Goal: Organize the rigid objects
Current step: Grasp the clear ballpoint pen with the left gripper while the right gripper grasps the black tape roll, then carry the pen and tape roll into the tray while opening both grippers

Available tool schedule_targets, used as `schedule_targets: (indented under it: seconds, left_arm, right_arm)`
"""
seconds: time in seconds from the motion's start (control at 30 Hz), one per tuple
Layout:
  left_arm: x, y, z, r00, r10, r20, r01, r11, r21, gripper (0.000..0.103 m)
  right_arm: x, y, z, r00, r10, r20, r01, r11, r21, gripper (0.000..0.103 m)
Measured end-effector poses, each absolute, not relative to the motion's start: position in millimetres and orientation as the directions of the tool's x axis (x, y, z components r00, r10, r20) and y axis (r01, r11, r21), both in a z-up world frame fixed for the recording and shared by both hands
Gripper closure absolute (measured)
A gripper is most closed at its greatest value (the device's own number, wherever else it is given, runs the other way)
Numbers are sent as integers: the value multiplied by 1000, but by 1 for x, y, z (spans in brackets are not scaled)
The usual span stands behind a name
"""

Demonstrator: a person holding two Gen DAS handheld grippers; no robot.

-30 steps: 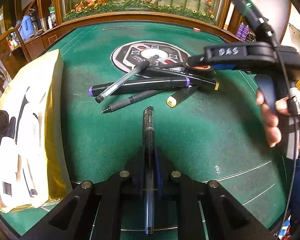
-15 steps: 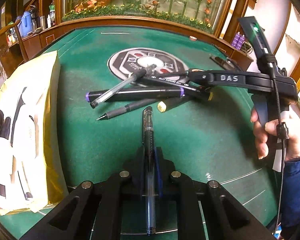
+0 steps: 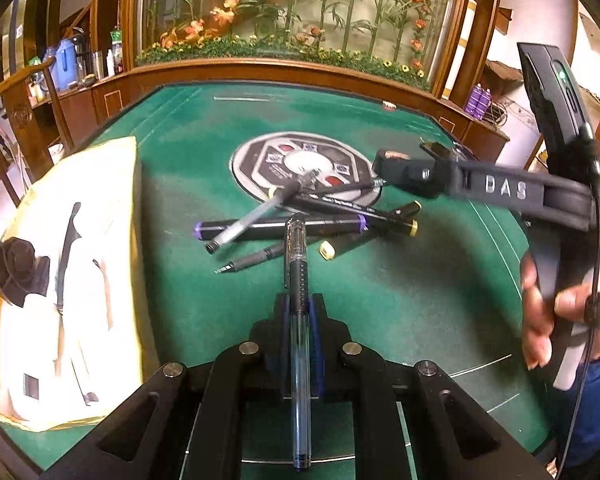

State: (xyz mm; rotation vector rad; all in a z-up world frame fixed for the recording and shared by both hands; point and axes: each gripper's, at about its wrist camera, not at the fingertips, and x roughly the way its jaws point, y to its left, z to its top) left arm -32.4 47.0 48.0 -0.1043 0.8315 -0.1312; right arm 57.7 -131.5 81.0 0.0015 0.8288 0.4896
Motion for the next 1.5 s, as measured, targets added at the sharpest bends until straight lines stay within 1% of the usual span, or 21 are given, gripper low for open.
schedule_targets:
  seconds: [0.5,1.03,1.27,1.5]
  left_arm:
    - [-38,70,64,722,-90,-686,20,994,-109,94]
    - [-52,134,75,764,-34,-645,-103,979,-174,94]
    - [-55,175,65,758,-4,-653,-183,959,-219,94]
    - [-56,204,49,738,18,-674,-244,939,-243,94]
  right_arm:
    - [36,-111,82,538,481,-692,-452,858,245,41]
    - [17,-52,88,465,558,-687,-540,794,279,41]
    - [18,-5,99,433,587,-684,-593,757,275,41]
    - [28,52,97,386,592,-707,-635,727,263,41]
